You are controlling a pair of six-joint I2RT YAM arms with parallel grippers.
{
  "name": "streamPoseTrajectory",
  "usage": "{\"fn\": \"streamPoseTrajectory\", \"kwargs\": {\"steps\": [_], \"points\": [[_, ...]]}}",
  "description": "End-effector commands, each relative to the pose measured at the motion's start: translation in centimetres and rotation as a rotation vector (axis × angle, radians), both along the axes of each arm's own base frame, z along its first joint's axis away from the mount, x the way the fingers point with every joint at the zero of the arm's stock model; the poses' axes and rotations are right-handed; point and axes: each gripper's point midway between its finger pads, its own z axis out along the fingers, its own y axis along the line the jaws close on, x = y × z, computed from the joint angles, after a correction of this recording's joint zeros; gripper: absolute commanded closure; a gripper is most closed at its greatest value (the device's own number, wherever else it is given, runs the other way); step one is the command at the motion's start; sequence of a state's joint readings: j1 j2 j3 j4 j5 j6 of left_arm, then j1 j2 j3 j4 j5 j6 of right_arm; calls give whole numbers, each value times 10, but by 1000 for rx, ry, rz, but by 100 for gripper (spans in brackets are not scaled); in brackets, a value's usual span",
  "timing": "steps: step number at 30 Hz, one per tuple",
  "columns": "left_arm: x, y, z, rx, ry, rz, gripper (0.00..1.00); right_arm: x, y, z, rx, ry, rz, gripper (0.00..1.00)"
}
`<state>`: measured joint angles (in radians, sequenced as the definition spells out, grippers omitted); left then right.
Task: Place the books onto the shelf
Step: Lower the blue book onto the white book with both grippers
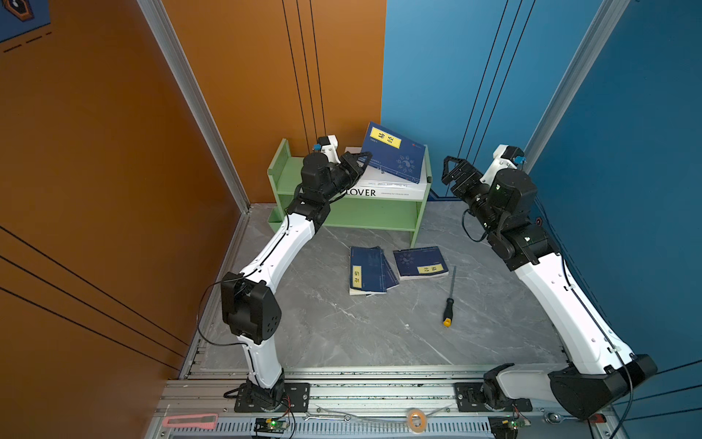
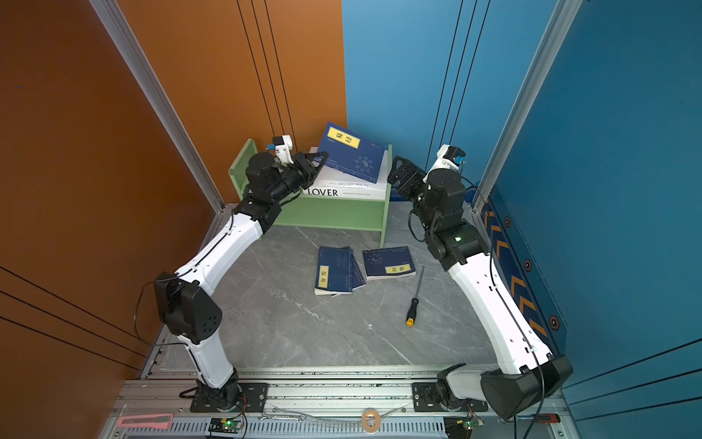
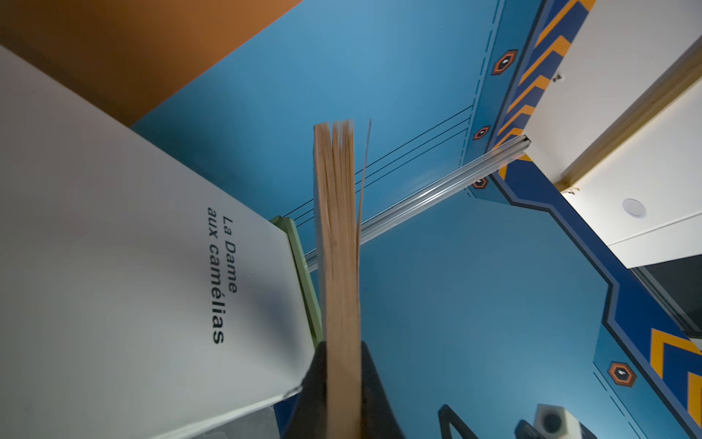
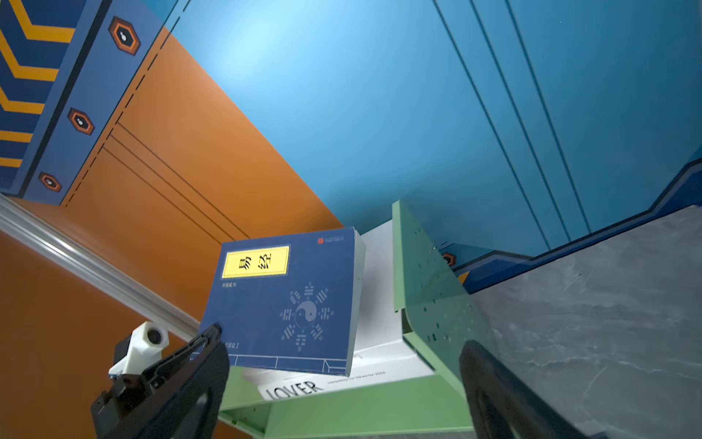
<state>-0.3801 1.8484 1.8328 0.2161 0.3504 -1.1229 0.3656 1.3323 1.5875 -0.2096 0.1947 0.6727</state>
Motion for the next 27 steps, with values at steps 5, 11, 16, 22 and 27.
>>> {"fn": "streamPoseTrajectory", "kwargs": {"steps": [5,11,16,22,27], "points": [[2,-6,22,-19,-47,75,100,24,6,-28,-118,43,-5,1],[5,-10,18,-25,-34,109,100,44,18,-42,-129,68,19,0],[9,-15,18,-6,-27,128,100,51,21,-47,-132,75,16,0],[13,-25,11,11,-8,103,100,58,18,-44,-144,71,0,0],[15,-28,8,29,0,105,100,65,20,-47,-150,82,8,0]]}}
